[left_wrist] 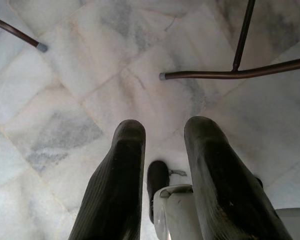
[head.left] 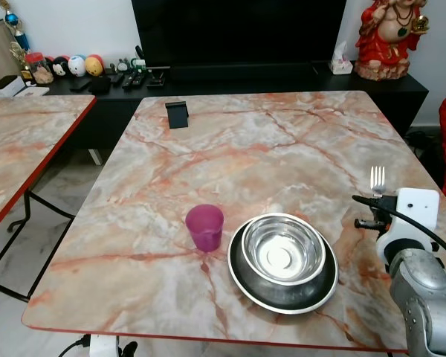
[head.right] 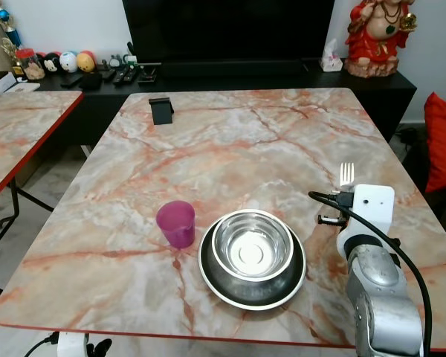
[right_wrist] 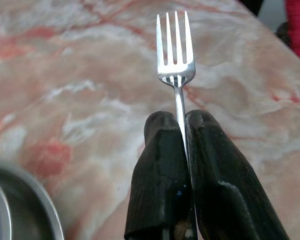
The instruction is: Setting the table
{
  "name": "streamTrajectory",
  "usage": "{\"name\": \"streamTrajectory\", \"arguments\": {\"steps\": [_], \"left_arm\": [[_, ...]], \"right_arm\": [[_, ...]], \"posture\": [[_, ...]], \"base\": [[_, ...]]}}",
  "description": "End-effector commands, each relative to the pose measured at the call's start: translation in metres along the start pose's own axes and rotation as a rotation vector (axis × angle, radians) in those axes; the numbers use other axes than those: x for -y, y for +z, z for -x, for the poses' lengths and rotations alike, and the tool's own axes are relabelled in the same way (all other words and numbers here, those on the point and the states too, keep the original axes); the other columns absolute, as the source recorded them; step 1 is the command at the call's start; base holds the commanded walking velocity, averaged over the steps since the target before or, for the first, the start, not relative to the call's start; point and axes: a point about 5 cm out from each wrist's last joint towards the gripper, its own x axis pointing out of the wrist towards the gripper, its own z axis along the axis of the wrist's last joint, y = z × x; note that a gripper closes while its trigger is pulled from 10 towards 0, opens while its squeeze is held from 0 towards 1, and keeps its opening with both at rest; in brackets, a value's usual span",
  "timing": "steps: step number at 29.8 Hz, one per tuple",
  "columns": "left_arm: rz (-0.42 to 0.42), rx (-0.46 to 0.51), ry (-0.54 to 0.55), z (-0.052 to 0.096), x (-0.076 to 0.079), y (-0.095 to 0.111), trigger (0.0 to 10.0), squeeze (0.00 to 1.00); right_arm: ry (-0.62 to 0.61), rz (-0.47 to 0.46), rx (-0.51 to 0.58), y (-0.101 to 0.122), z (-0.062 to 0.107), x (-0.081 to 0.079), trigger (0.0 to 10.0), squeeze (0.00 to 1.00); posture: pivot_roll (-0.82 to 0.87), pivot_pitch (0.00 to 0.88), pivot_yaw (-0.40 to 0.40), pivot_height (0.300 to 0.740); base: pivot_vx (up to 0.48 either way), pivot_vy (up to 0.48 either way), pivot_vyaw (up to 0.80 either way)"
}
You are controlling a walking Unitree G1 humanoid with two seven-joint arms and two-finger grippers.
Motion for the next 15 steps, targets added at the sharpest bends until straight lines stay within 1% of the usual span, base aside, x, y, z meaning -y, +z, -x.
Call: {"name": "streamTrajectory", "arguments": {"steps": [1, 3, 9, 10, 15], "left_arm": [[-0.017, -0.025, 0.005, 0.003, -0.003, -0.008, 10.0, 0.00], [-0.015, -0.028, 0.004, 0.004, -0.003, -0.010, 10.0, 0.00], [-0.018, -0.024, -0.005, 0.003, 0.000, -0.010, 10.0, 0.00], [-0.021, -0.017, -0.009, 0.002, 0.000, -0.007, 10.0, 0.00], [-0.024, -0.005, -0.012, 0.001, 0.000, -0.002, 10.0, 0.00]], "right_arm": [[0.047, 0.037, -0.012, 0.003, 0.002, -0.003, 10.0, 0.00], [0.044, 0.051, -0.066, -0.002, 0.002, 0.000, 10.0, 0.00], [0.033, 0.072, -0.107, -0.006, 0.001, 0.007, 10.0, 0.00], [0.033, 0.074, -0.119, -0.007, 0.001, 0.008, 10.0, 0.00], [0.089, 0.041, -0.169, -0.012, 0.001, 0.005, 10.0, 0.00]], "posture": [[-0.20, 0.000, 0.066, 0.740], [-0.19, 0.000, 0.066, 0.740], [-0.20, 0.000, 0.069, 0.740], [-0.19, 0.000, 0.069, 0.740], [-0.19, 0.000, 0.066, 0.740]], "base": [[0.000, 0.000, 0.00], [0.000, 0.000, 0.00], [0.000, 0.000, 0.00], [0.000, 0.000, 0.00], [0.000, 0.000, 0.00]]}}
